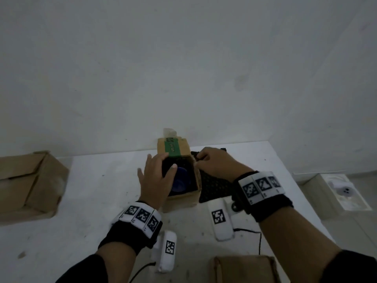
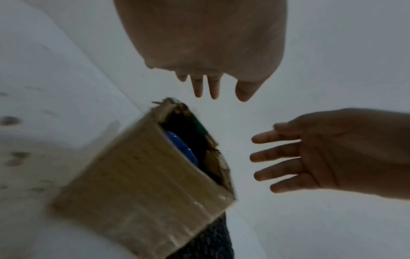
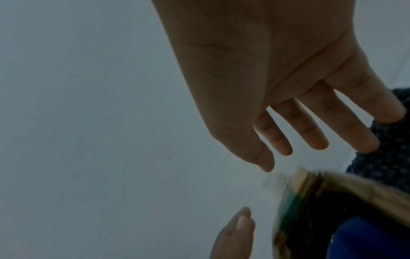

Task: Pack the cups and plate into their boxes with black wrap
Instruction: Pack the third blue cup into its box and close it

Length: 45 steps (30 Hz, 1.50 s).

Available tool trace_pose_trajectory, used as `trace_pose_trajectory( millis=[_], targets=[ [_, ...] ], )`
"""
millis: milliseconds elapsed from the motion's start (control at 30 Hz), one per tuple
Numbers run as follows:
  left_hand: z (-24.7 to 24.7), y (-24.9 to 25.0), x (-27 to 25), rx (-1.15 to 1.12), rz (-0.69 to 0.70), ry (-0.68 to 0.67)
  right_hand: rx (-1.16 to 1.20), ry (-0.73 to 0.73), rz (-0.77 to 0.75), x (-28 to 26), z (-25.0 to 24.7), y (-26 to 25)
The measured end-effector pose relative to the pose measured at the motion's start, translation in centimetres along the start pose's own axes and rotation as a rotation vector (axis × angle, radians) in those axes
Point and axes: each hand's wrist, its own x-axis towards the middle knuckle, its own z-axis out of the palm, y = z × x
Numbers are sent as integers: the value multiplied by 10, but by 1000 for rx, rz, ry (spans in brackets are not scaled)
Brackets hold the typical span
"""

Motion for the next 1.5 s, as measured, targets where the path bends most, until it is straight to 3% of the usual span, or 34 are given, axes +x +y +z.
trace_pose_trajectory(
  millis=[67,167,267,367,567,633,833,1000,1200,1500],
  targets=[
    [6,27,-4,-112,161,53,74,43,53,2,-21,20],
    [30,68,-8,-288,222,-112,158,21,168,8,-40,58],
    [61,99,-7,-349,146,-286,191,-6,290,18,-40,103],
    [94,109,-3,-334,-5,-333,276,-58,371,26,-28,140],
    [146,83,11,110,-225,-308,472,-142,459,43,3,184],
    [153,77,14,169,-319,-305,544,-149,466,47,8,190],
    [163,69,21,33,-505,-266,723,-124,463,58,20,193],
    [162,65,28,-126,-646,-195,636,-169,357,59,20,189],
    [157,75,30,-285,-768,-199,606,-112,309,49,10,188],
    [124,110,25,-798,-734,-158,1410,-76,210,14,-54,158]
  ],
)
